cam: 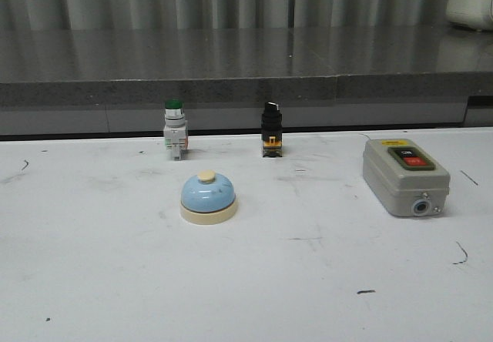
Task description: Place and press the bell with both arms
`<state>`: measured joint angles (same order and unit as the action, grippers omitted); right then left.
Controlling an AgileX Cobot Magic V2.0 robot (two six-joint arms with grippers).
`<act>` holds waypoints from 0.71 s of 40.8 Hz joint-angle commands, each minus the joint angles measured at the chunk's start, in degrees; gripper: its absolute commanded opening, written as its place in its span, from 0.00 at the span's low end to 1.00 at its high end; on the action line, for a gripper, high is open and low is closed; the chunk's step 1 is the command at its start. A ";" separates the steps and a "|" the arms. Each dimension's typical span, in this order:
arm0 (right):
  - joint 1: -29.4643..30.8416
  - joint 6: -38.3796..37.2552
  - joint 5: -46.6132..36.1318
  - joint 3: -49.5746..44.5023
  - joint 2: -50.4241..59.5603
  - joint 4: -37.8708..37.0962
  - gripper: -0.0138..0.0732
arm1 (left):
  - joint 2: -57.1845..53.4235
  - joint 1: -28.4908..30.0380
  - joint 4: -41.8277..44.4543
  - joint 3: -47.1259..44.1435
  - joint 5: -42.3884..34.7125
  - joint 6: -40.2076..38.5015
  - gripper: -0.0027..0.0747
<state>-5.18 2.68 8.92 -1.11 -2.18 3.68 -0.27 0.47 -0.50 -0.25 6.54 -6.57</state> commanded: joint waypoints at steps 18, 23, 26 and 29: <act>0.40 0.59 0.38 -0.08 3.67 -0.65 0.09 | -0.98 0.20 -0.46 -1.33 -4.89 -0.46 0.01; 0.40 0.59 0.38 -0.08 3.67 -0.65 0.09 | -0.98 0.20 -0.46 -1.33 -4.89 -0.46 0.01; 0.40 0.59 0.38 -0.08 3.67 -0.65 0.09 | -0.98 0.20 -0.46 -1.33 -4.89 -0.46 0.01; 0.40 0.59 0.38 -0.08 3.67 -0.65 0.09 | -0.98 0.20 -0.46 -1.33 -4.89 -0.46 0.01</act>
<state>-5.18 2.68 13.42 -1.55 0.60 3.68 -0.27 0.47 -0.50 -0.25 6.54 -6.57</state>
